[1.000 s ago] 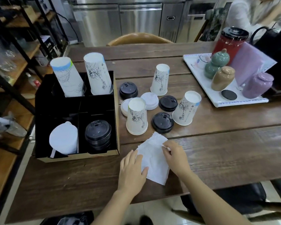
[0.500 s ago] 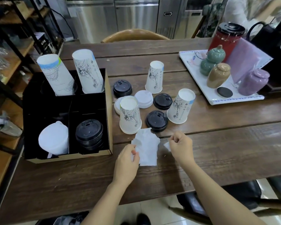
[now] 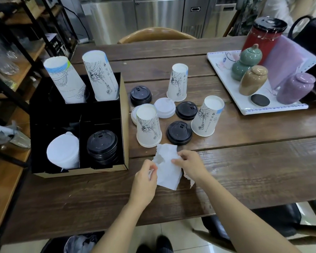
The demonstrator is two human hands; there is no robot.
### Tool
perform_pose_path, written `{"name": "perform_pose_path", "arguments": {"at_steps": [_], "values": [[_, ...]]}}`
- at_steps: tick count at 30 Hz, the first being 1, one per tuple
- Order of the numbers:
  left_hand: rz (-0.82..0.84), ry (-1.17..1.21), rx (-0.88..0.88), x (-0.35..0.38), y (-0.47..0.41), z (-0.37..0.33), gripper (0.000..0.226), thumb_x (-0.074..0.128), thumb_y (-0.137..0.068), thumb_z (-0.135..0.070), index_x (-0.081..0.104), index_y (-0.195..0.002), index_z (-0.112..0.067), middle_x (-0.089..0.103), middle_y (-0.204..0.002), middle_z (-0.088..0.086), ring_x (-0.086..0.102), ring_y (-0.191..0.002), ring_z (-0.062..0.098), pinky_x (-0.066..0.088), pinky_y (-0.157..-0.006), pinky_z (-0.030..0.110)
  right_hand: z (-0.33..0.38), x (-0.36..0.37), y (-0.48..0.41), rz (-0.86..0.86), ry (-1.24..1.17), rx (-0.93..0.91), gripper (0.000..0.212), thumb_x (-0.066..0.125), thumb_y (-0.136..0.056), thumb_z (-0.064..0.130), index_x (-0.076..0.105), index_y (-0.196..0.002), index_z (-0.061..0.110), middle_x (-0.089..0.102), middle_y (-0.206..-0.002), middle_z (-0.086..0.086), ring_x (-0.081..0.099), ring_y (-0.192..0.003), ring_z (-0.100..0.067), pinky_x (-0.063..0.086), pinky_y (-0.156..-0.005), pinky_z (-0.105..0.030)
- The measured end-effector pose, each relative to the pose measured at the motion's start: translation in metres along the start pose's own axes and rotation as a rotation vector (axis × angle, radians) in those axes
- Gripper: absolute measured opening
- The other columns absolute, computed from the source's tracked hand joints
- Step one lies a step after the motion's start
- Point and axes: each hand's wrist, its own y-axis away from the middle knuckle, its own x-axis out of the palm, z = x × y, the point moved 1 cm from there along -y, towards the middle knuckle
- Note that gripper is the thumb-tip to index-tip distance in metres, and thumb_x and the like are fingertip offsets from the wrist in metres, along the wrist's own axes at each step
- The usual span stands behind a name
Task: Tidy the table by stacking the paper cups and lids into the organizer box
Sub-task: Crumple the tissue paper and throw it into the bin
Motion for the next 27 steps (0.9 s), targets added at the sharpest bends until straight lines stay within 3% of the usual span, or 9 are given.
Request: {"name": "perform_pose_path", "arguments": {"at_steps": [3,10,13,15,17,19,22,24,27], "values": [[-0.054,0.035,-0.019,-0.002,0.002,0.002,0.013,0.043,-0.096,-0.011,0.048,-0.096,-0.022,0.056,-0.089,-0.012,0.053,-0.083,0.003,0.041,-0.065,0.009,0.000,-0.003,-0.003,-0.083,-0.098,-0.029,0.041,0.059,-0.086,0.006,0.035,-0.055,0.019,0.037,-0.054,0.008,0.034,-0.049,-0.007,0.029,-0.045,-0.015],[-0.149,0.094,-0.171,-0.006,0.007,0.007,0.020,0.033,-0.094,-0.003,0.040,-0.099,-0.021,0.056,-0.108,0.003,0.052,-0.086,0.017,0.039,-0.064,0.025,0.005,-0.015,-0.008,-0.147,-0.134,0.009,0.021,0.064,-0.083,0.023,0.051,-0.069,0.014,0.053,-0.072,-0.002,0.051,-0.066,-0.016,0.039,-0.057,-0.027],[-0.084,0.142,-0.186,-0.003,0.011,0.007,0.025,0.051,-0.088,-0.014,0.036,-0.107,-0.024,0.047,-0.114,-0.001,0.047,-0.104,0.016,0.035,-0.080,0.026,0.006,-0.016,-0.002,-0.145,-0.099,-0.026,0.029,0.063,-0.082,0.012,0.041,-0.063,0.015,0.043,-0.063,0.000,0.042,-0.058,-0.014,0.034,-0.053,-0.026],[-0.042,0.131,-0.158,-0.002,0.012,0.005,0.051,0.068,-0.080,-0.027,0.037,-0.120,-0.026,0.038,-0.116,-0.009,0.040,-0.110,0.009,0.032,-0.089,0.025,0.005,-0.015,0.004,-0.144,-0.048,-0.035,0.033,0.057,-0.082,0.002,0.034,-0.064,0.017,0.035,-0.064,0.003,0.034,-0.058,-0.013,0.029,-0.053,-0.025],[0.006,0.055,-0.145,-0.002,0.011,0.005,0.056,0.070,-0.078,-0.024,0.043,-0.126,-0.030,0.039,-0.109,-0.009,0.043,-0.102,0.008,0.035,-0.082,0.023,0.003,-0.014,0.010,-0.111,-0.041,-0.010,0.018,0.055,-0.083,0.003,0.046,-0.072,0.014,0.047,-0.071,0.001,0.044,-0.065,-0.015,0.036,-0.060,-0.029],[0.024,-0.022,-0.111,-0.004,0.012,0.005,0.033,0.058,-0.086,-0.013,0.057,-0.118,-0.022,0.047,-0.100,-0.002,0.052,-0.094,0.016,0.038,-0.067,0.018,0.001,-0.014,0.017,-0.065,-0.065,0.018,0.007,0.053,-0.086,0.006,0.057,-0.082,0.011,0.057,-0.079,-0.005,0.052,-0.073,-0.020,0.040,-0.066,-0.033],[-0.032,0.024,-0.071,-0.012,0.020,0.008,0.029,0.043,-0.088,0.002,0.063,-0.099,-0.016,0.056,-0.090,0.000,0.054,-0.083,0.018,0.040,-0.061,0.018,0.004,-0.010,0.026,-0.019,-0.104,0.004,0.030,0.044,-0.091,0.002,0.064,-0.076,0.018,0.059,-0.075,0.001,0.053,-0.072,-0.014,0.039,-0.064,-0.025],[-0.042,0.132,-0.123,-0.021,0.027,0.013,0.036,0.037,-0.086,0.004,0.059,-0.093,-0.023,0.057,-0.082,0.000,0.054,-0.072,0.016,0.042,-0.051,0.020,0.009,-0.001,0.031,0.000,-0.098,-0.016,0.038,0.041,-0.090,-0.005,0.073,-0.087,0.014,0.064,-0.079,0.008,0.058,-0.076,-0.005,0.044,-0.064,-0.020],[-0.054,0.299,-0.247,-0.040,0.042,0.025,0.042,0.034,-0.084,0.004,0.054,-0.081,-0.032,0.057,-0.074,0.003,0.048,-0.053,0.011,0.038,-0.038,0.024,0.018,0.021,0.043,0.027,-0.079,-0.008,0.035,0.039,-0.080,-0.012,0.069,-0.073,0.004,0.061,-0.065,-0.005,0.058,-0.063,-0.018,0.045,-0.056,-0.022]]}}
